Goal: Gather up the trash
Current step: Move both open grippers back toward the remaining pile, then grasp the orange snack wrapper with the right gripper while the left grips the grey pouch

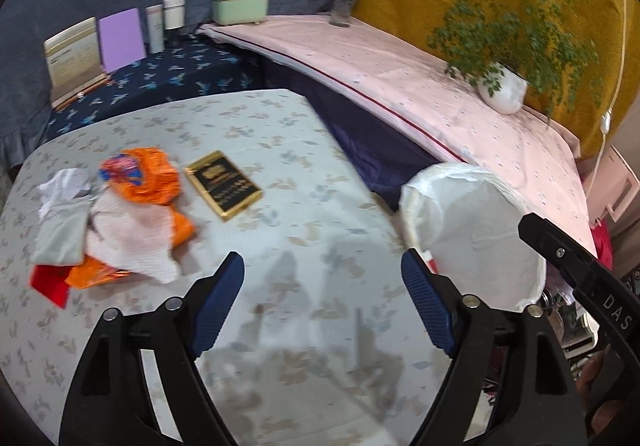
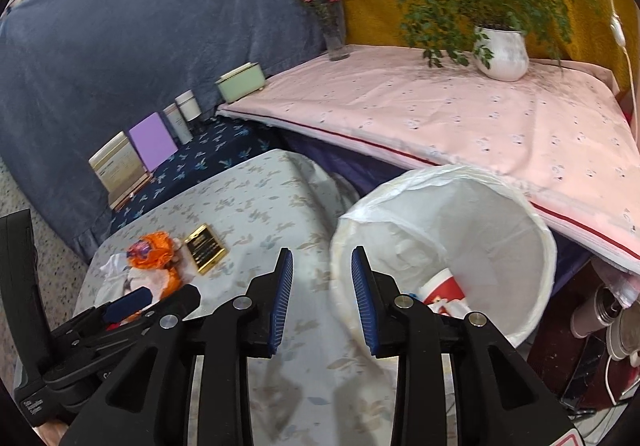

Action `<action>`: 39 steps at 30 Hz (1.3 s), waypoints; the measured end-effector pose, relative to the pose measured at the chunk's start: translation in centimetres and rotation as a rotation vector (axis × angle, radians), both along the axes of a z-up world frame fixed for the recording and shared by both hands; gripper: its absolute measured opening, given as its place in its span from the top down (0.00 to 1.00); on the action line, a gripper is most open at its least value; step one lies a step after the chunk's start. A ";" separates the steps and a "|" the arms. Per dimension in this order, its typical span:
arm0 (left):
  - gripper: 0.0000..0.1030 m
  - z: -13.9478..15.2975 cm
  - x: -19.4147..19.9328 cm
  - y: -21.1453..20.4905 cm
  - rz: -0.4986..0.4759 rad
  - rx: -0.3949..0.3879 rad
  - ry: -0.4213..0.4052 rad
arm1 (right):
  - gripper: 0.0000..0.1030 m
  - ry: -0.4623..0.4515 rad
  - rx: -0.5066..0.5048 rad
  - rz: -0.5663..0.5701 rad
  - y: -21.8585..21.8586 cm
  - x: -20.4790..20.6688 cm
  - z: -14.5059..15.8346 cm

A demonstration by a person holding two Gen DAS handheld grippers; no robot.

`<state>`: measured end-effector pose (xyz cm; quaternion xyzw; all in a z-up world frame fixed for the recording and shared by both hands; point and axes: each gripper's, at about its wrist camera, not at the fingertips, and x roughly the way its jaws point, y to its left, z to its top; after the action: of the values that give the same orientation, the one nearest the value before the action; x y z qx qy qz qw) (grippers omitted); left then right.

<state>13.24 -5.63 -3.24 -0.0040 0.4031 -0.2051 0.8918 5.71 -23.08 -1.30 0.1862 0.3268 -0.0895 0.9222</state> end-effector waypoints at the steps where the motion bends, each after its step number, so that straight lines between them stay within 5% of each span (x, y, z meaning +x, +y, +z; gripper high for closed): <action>1: 0.23 0.0 0.1 1.0 0.019 -0.002 -0.001 | 0.71 0.001 -0.002 0.015 0.7 0.3 0.1; 22: 0.22 -1.9 2.4 18.8 0.355 -0.007 0.045 | 0.70 0.042 -0.049 0.303 15.5 5.7 0.0; 39: 0.27 -4.3 7.1 23.8 0.358 -0.045 0.129 | 0.70 0.082 -0.098 0.461 23.5 12.6 -2.6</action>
<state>20.32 18.18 -7.53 -0.1086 0.4478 -0.0514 0.8860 18.28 0.39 -3.86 0.0580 0.3932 0.1004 0.9121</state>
